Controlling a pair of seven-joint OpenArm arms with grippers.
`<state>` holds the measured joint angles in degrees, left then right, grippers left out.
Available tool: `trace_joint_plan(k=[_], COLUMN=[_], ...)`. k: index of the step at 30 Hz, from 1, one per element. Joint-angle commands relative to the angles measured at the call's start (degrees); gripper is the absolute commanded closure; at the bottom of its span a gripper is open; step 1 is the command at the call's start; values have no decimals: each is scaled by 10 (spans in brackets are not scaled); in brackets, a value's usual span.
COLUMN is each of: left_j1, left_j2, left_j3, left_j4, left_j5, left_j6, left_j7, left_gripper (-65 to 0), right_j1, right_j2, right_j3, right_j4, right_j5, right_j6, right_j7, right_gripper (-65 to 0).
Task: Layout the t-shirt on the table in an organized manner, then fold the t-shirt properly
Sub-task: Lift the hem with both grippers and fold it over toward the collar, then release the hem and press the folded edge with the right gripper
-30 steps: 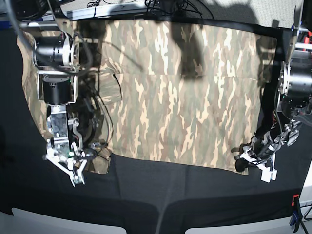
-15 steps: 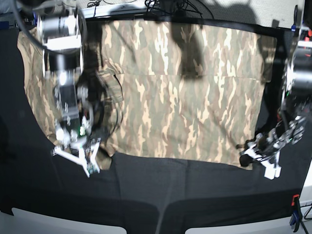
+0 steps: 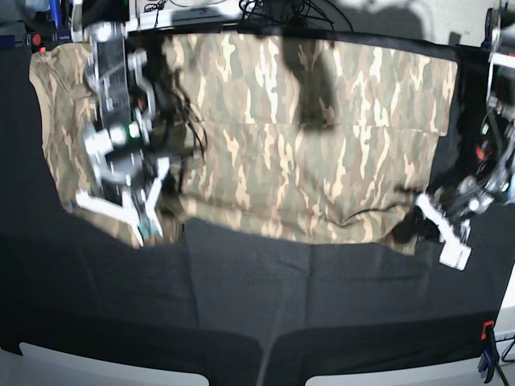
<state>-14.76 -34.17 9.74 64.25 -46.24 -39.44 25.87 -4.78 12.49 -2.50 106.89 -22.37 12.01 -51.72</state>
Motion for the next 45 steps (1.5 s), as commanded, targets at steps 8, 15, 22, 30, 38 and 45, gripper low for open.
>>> trace_joint_plan(k=[8,15,22,30,38,45], left_j1=[134,175,176,176,176,176], left_j2=[-11,-6,-2,-1,-1,-1], left_j3=[-103,-105,-105,-105,-105,-105], left_j4=[181,195,195,195,195,195], left_j5=[-8,-8,-8,-8,-8,-8], left_j6=[-6,-6,-6,-6,-6,-6], left_j7=[32,28,28,26,26,26], left_gripper=[0,0,0,0,0,0], right_j1=[-77,-79,-63,35,125,140], right_j2=[4,4,4,4,4,5], right_j3=[29,29,29,34,34,34], right_j4=[49,49,69,40,-127,-148], right_j5=[1,13,72,160,200,195], right_j6=[-5,-5,-6,-3,60,75], right_j7=[-6,-54,61,53,-41,-58], right_gripper=[0,-295,-295,-281,-261,-261])
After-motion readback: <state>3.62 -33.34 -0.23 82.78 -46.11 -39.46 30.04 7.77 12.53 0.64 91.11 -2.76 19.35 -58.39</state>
